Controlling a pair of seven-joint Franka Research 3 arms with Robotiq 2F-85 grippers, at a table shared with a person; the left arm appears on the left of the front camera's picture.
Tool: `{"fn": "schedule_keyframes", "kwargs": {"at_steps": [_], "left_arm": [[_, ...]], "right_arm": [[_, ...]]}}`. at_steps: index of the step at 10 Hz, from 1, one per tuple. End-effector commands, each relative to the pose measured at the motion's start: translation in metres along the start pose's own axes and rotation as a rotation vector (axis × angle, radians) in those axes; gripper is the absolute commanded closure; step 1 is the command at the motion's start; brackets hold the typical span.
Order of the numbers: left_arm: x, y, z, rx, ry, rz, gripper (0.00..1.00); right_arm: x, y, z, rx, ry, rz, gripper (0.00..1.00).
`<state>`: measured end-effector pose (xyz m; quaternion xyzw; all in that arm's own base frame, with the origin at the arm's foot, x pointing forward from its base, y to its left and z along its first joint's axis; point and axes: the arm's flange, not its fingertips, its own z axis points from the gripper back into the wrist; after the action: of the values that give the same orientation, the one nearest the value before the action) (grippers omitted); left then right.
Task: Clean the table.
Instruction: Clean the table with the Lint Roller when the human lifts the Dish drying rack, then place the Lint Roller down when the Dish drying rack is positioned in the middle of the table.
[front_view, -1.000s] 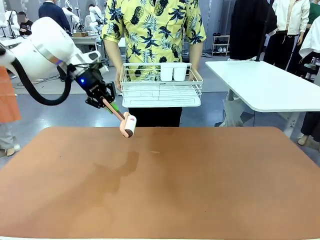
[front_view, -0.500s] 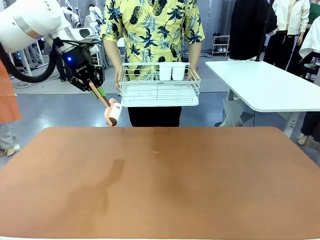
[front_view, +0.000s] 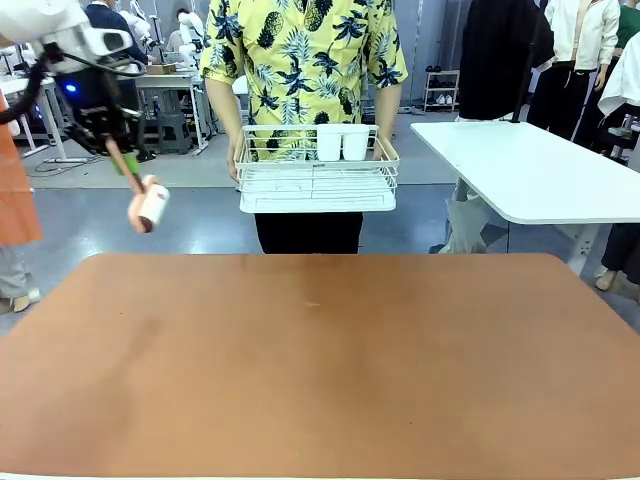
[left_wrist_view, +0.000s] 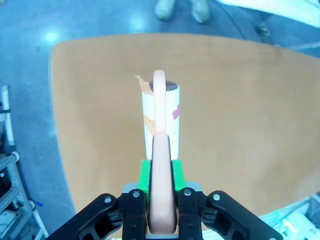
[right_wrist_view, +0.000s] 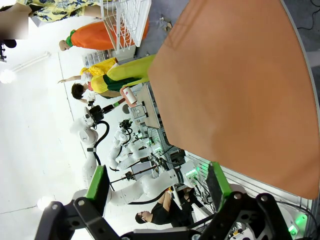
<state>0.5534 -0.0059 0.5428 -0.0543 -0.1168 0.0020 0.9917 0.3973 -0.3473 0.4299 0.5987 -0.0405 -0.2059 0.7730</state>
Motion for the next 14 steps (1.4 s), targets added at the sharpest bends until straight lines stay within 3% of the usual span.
{"fn": "schedule_keyframes", "kwargs": {"at_steps": [1, 3, 6, 7, 14], "left_arm": [[-0.023, 0.018, 0.006, 0.097, -0.009, -0.034, 0.81], [-0.030, 0.039, 0.016, 0.030, 0.039, -0.065, 0.81], [-0.035, 0.042, 0.015, -0.013, 0.015, -0.063, 0.81], [-0.028, 0.040, 0.013, 0.041, 0.036, -0.070, 0.81], [-0.028, 0.040, 0.013, 0.041, 0.036, -0.070, 0.81]], "right_arm": [[-0.001, 0.003, 0.000, -0.002, -0.001, 0.006, 0.00], [-0.001, 0.003, 0.000, -0.002, -0.001, 0.006, 0.00], [-0.001, 0.003, 0.000, -0.002, -0.001, 0.006, 0.00], [-0.001, 0.003, 0.000, -0.002, -0.001, 0.006, 0.00], [-0.001, 0.003, 0.000, -0.002, -0.001, 0.006, 0.00]]}}
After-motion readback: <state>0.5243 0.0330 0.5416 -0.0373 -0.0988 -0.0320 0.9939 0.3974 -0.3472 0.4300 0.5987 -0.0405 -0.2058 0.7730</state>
